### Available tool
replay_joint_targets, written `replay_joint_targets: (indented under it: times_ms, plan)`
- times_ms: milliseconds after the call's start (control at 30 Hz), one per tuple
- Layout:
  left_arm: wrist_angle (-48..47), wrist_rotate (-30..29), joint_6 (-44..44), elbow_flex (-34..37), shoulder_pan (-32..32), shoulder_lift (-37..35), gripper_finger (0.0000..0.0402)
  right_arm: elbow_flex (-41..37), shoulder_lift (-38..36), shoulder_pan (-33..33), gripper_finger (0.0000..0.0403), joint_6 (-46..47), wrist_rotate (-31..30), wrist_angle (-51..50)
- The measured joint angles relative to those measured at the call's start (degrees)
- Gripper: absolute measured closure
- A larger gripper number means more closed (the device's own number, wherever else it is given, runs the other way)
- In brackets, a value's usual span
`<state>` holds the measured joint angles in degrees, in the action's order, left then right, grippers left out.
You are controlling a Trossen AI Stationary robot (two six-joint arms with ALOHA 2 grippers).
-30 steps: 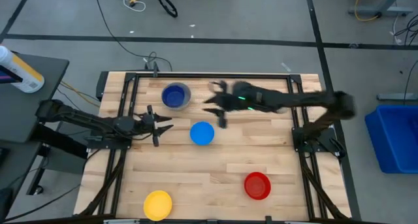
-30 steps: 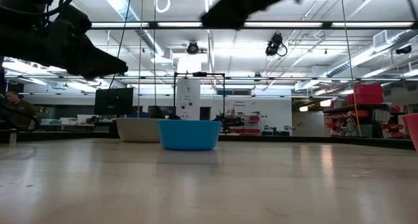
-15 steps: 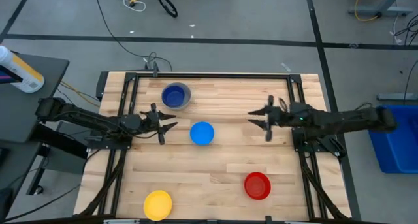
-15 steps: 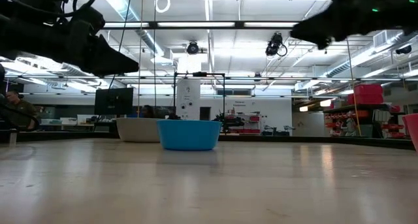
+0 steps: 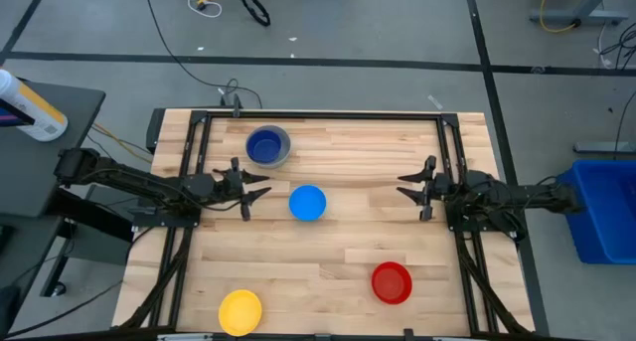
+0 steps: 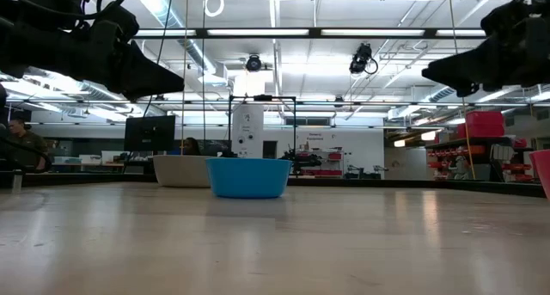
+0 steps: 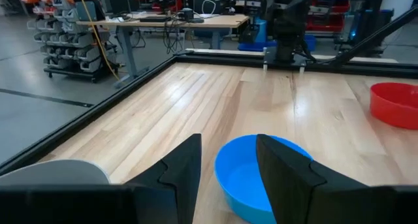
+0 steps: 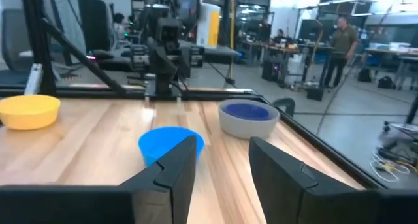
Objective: Nest bowls inside each other
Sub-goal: Stack the light blue bowl on the dark blue bowl
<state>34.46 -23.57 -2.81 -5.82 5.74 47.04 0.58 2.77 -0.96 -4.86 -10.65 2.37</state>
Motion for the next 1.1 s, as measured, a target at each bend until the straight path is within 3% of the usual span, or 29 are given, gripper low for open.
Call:
replay_joint_targets:
  times_ms: [133,233,467,633,833,1100]
  plan:
    - [-0.5,5.1,-2.3,-2.8,-2.0,4.2,0.0248,0.0,-1.0,0.0,0.0251,0.1,0.1,0.0]
    - [-2.7,7.0,-3.9,-7.9,-3.5,11.3,0.0246,0.0,-1.0,0.0,0.0248,1.3,-0.1,-0.1]
    - [-16.1,12.6,-5.1,-24.6,-7.5,31.5,0.0246,0.0,-0.9,0.0,0.0249,3.6,0.2,-0.3]
    - [-27.0,17.5,-5.0,-36.1,-9.6,41.1,0.0246,0.0,-0.9,0.1,0.0252,4.2,2.7,-0.7]
    - [-38.3,17.6,-4.5,-44.6,-11.1,46.0,0.0246,0.0,-0.9,0.0,0.0247,4.3,7.1,-1.4]
    - [-42.2,20.7,-6.0,-46.1,-13.9,49.4,0.0246,0.0,-0.8,0.0,0.0247,4.0,9.9,-1.9]
